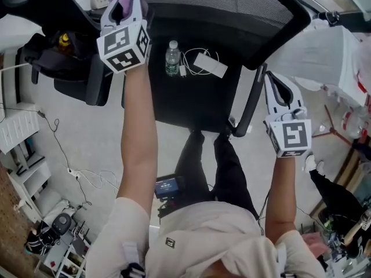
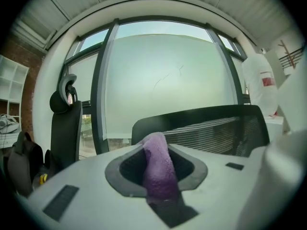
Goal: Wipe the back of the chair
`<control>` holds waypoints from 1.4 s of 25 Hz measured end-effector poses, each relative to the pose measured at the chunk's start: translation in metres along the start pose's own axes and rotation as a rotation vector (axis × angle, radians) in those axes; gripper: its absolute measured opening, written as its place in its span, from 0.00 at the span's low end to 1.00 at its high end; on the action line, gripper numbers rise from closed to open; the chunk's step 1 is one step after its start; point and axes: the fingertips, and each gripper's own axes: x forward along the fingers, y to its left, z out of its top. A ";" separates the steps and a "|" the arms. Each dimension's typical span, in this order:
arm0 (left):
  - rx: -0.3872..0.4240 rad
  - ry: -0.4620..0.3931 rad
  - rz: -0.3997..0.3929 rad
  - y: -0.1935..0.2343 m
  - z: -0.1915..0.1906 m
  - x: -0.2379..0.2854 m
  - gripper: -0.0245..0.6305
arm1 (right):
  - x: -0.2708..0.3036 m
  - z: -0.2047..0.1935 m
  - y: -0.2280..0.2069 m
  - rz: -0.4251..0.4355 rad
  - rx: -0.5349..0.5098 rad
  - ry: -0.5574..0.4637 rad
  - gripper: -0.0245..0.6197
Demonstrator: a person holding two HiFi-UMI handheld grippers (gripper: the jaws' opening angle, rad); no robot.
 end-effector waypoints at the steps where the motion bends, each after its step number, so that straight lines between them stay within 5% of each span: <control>1: 0.003 -0.001 -0.006 -0.001 0.000 0.000 0.20 | 0.001 0.001 0.002 0.001 -0.003 0.000 0.03; 8: -0.002 -0.001 -0.118 -0.059 0.002 0.011 0.20 | -0.005 -0.002 -0.003 -0.024 0.007 0.009 0.03; 18: 0.025 -0.056 -0.535 -0.311 0.027 -0.010 0.19 | -0.039 -0.034 -0.036 -0.088 0.057 0.032 0.03; 22: 0.056 -0.060 -0.642 -0.372 0.032 -0.030 0.19 | -0.051 -0.042 -0.047 -0.104 0.070 0.031 0.03; 29: 0.045 -0.057 -0.597 -0.346 0.029 -0.022 0.19 | -0.054 -0.043 -0.048 -0.102 0.074 0.031 0.03; 35: 0.044 -0.020 -0.404 -0.227 0.006 0.004 0.19 | -0.037 -0.033 -0.028 -0.068 0.051 0.036 0.03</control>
